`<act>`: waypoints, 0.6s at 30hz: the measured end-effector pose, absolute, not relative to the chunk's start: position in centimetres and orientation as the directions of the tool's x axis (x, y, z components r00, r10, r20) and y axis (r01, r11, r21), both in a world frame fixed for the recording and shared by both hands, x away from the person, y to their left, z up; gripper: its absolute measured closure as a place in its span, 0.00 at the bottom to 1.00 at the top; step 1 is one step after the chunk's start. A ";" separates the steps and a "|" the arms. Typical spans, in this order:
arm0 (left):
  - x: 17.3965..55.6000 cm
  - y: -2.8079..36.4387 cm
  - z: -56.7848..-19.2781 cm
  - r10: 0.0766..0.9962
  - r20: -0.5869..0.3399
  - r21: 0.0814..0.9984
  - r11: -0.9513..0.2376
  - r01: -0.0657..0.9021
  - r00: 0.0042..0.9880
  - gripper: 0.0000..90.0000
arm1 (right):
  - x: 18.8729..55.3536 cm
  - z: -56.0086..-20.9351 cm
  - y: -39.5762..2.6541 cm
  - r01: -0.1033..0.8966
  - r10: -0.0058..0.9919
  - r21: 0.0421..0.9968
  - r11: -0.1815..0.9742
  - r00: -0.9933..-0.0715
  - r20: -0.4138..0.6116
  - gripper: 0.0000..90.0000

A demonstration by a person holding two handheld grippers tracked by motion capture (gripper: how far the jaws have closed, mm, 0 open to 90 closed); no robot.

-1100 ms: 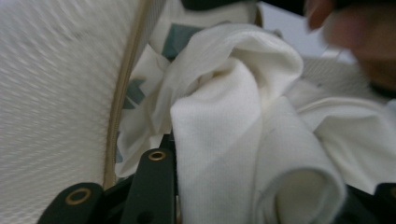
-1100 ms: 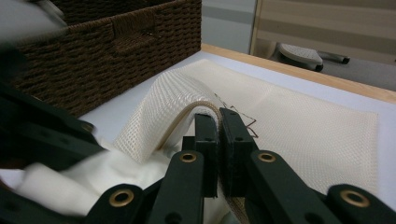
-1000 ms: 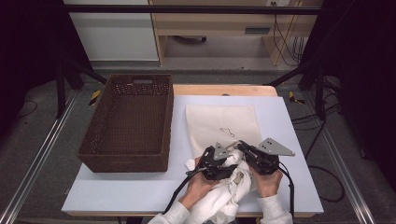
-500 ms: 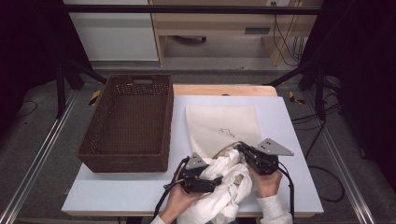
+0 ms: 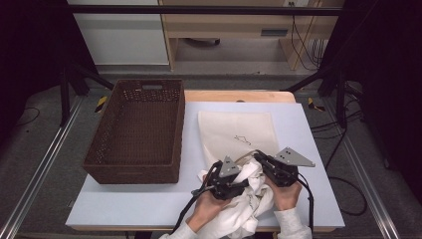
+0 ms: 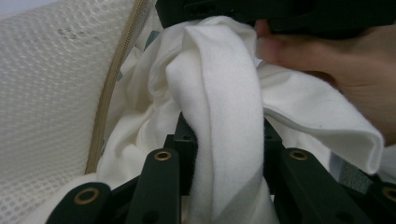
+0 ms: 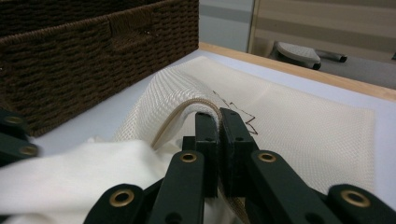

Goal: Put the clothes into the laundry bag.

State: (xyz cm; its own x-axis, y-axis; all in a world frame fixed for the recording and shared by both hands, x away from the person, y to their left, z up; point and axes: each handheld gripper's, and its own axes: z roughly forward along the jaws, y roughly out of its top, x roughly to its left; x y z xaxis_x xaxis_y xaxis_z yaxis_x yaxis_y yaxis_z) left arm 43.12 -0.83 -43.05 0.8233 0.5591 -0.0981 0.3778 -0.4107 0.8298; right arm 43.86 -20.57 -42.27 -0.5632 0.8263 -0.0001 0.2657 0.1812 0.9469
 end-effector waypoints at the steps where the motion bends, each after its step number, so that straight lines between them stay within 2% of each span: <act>1: 43.7 -1.3 -43.6 0.573 -0.055 0.822 -0.439 0.363 0.817 0.74 | 43.8 -42.2 -20.6 0.263 0.825 0.948 0.180 -0.565 0.000 0.97; 3: 44.9 -1.6 -44.7 0.581 -0.053 0.791 -0.472 0.390 0.812 0.70 | 43.6 -42.0 -20.6 0.256 0.822 0.950 0.176 -0.570 0.002 0.97; 5: 45.8 -1.0 -45.3 0.572 -0.126 0.795 -0.431 0.428 0.811 0.66 | 43.6 -42.0 -20.5 0.256 0.820 0.949 0.182 -0.572 -0.003 0.97; 7: 45.7 -0.6 -45.3 0.575 -0.143 0.803 -0.409 0.434 0.806 0.62 | 43.7 -42.2 -20.4 0.262 0.818 0.947 0.184 -0.575 -0.001 0.97; 8: 45.5 -0.4 -45.2 0.583 -0.134 0.809 -0.403 0.429 0.801 0.58 | 43.8 -42.3 -20.3 0.266 0.819 0.946 0.186 -0.574 0.000 0.97; 12: 44.2 0.6 -44.1 0.593 -0.128 0.830 -0.374 0.413 0.795 0.31 | 43.8 -42.4 -20.2 0.272 0.820 0.943 0.194 -0.572 -0.004 0.96; 14: 43.4 1.4 -43.3 0.579 -0.146 0.836 -0.361 0.413 0.802 0.25 | 43.8 -42.4 -20.4 0.274 0.821 0.942 0.194 -0.571 -0.003 0.96; 18: 40.9 3.0 -42.6 0.562 -0.115 0.840 -0.385 0.382 0.819 0.20 | 43.7 -42.5 -20.6 0.275 0.821 0.941 0.196 -0.571 -0.004 0.96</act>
